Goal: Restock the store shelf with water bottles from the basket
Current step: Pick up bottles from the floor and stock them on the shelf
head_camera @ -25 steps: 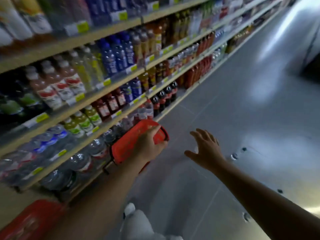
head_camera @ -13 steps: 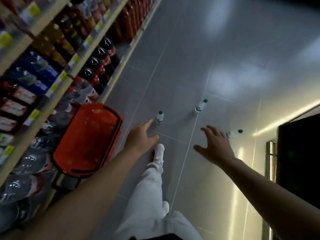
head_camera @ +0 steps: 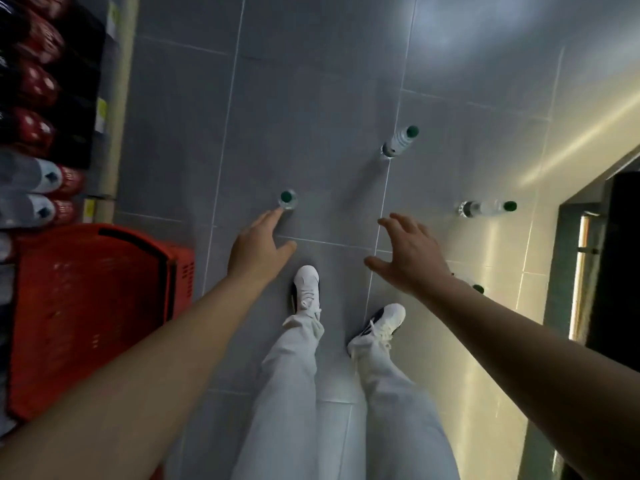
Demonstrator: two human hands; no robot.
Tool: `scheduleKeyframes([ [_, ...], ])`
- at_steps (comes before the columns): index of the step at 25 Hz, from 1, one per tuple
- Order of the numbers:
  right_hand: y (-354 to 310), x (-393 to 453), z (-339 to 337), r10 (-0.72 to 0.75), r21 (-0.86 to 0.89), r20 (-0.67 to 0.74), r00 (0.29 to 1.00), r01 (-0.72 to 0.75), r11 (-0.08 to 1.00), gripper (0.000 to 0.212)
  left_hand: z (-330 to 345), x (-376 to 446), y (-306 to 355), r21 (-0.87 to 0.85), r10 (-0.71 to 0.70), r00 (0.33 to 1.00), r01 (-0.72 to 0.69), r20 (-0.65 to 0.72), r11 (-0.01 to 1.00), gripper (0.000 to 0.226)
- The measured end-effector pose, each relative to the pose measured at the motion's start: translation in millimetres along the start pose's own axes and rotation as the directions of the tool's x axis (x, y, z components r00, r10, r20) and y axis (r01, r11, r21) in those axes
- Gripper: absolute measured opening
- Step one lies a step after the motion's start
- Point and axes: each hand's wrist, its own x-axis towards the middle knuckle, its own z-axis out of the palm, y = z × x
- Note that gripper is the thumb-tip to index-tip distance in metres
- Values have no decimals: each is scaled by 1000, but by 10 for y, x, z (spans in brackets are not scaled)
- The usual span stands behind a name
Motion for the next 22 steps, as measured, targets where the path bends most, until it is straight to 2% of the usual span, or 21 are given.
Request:
scheduleKeyframes([
  [5,199,1144,932,-45,-12,75,996,46,999,80,818,973,-527,85,-14,997,9,69,996,73],
  [9,335,1896,1666,-75,5,80,994,75,997,79,1273,1744,-871,147,-39,999,36,21,989,75],
  [12,501,2296,2149,-77,49,79,994,74,996,79,1524,2323,-1096,170,-20,1000,21,-7,985,68],
  [16,790,2421,2516,-51,98,78,996,43,994,79,1786,2571,-1123,241,14,999,-3,-43,971,39],
  [18,1000,2311,2574,-16,125,90,996,5,992,78,1902,2495,-994,258,21,998,-4,-63,966,35],
  [22,1551,1865,2494,61,180,113,992,-81,980,79,2218,2137,-524,256,97,995,-97,15,962,33],
])
